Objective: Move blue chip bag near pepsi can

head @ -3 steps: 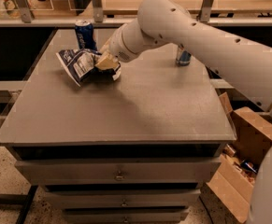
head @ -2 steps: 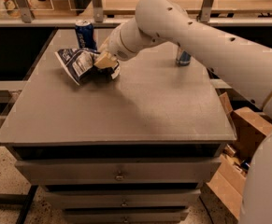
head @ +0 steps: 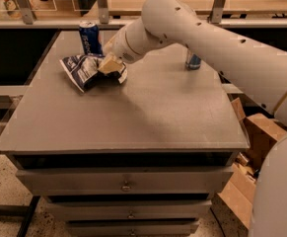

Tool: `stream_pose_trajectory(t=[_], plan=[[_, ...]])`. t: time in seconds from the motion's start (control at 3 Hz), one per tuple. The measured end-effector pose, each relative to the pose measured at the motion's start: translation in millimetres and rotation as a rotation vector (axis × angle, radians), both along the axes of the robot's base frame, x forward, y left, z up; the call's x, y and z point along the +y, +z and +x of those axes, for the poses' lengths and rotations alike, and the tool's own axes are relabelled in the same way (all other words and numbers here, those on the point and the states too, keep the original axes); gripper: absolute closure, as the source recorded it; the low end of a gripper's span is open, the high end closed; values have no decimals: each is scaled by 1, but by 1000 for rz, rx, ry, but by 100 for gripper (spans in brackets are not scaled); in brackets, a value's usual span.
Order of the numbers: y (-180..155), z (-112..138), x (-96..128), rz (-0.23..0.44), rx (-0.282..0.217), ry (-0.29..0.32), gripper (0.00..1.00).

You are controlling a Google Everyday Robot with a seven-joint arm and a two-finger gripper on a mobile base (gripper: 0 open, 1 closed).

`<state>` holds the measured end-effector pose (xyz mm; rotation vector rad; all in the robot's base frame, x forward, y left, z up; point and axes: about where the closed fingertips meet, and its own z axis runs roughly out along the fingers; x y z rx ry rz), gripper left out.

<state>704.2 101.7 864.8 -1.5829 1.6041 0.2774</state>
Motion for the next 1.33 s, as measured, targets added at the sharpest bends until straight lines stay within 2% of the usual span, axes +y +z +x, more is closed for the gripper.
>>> stream_pose_trajectory(t=[0.33,1.0,1.33], plan=[[0,-3,2,-16,13,25,0],[14,-14,-12,16,24,22,0],[15,-15,-11,44,25,16,0]])
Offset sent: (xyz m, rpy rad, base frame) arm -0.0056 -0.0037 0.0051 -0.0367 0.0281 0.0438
